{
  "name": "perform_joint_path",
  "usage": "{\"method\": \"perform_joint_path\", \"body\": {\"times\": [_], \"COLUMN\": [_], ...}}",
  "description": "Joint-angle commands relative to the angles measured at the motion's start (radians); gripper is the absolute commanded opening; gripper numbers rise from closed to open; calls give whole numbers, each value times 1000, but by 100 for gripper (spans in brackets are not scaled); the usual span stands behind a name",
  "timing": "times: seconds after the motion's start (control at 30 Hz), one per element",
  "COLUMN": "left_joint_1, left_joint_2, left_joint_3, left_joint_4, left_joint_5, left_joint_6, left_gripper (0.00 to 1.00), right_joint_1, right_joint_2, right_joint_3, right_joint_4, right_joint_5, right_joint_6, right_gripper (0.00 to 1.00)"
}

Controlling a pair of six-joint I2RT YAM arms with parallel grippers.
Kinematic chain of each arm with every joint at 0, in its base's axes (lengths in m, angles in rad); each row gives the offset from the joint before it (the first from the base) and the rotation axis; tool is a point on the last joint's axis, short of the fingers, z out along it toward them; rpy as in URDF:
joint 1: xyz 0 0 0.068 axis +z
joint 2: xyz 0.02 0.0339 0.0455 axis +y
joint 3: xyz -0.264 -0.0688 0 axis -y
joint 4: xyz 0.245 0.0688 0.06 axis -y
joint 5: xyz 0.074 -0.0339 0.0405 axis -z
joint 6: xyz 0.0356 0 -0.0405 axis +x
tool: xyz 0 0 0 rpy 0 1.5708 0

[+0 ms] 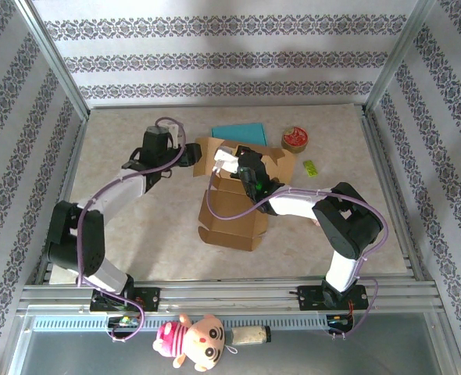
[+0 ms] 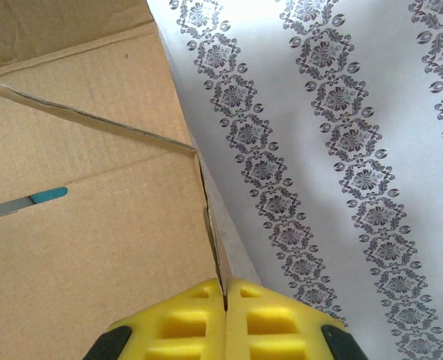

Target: Fold the paper box

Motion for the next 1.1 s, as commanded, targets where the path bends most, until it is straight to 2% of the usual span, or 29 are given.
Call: {"method": "perform_joint_path", "body": {"times": [0.0, 0.13, 0.2, 0.27, 0.43, 0.5, 0.53, 0.57, 0.6, 0.67, 0.7, 0.73, 0.77, 0.83, 0.93, 1.0, 1.07], "left_joint_1": [15, 27, 27, 27, 28, 28, 29, 28, 29, 28, 28, 27, 28, 27, 28, 28, 29], "left_joint_2": [76, 149, 205, 249, 278, 280, 281, 282, 283, 282, 280, 275, 273, 266, 265, 267, 271], "left_joint_3": [48, 84, 123, 159, 154, 149, 150, 149, 150, 151, 144, 132, 119, 87, 58, 50, 46], "left_joint_4": [-139, -122, -150, -168, -87, -52, -40, -29, -15, 3, 23, 49, 71, 128, 180, 207, 228], "left_joint_5": [116, 234, 244, 229, 185, 184, 183, 183, 185, 206, 221, 235, 250, 260, 268, 287, 307], "left_joint_6": [203, 266, 311, 336, 413, 440, 458, 475, 495, 545, 577, 609, 648, 730, 817, 849, 890], "left_gripper": [67, 71, 71, 65, 37, 26, 15, 10, 4, 0, 0, 0, 0, 0, 0, 0, 0], "right_joint_1": [15, 21, 24, 29, 51, 68, 79, 90, 108, 132, 136, 130, 114, 55, -28, -86, -179], "right_joint_2": [-24, -29, -29, -28, -30, -37, -44, -53, -70, -124, -176, -240, -295, -383, -429, -412, -354], "right_joint_3": [-15, -14, -16, -15, -21, -29, -36, -41, -45, -56, -53, -34, -7, 57, 159, 271, 395], "right_joint_4": [12, 9, 6, 2, -6, -15, -21, -36, -65, -163, -274, -451, -599, -831, -966, -1079, -1190], "right_joint_5": [-12, -14, -20, -22, -10, -4, 4, 7, 13, 0, -47, -161, -299, -659, -845, -875, -974], "right_joint_6": [17, 19, 22, 22, 28, 37, 44, 48, 48, 93, 160, 232, 291, 472, 696, 844, 980], "right_gripper": [5, 5, 5, 5, 8, 16, 18, 23, 31, 53, 65, 73, 79, 89, 96, 98, 98]}}
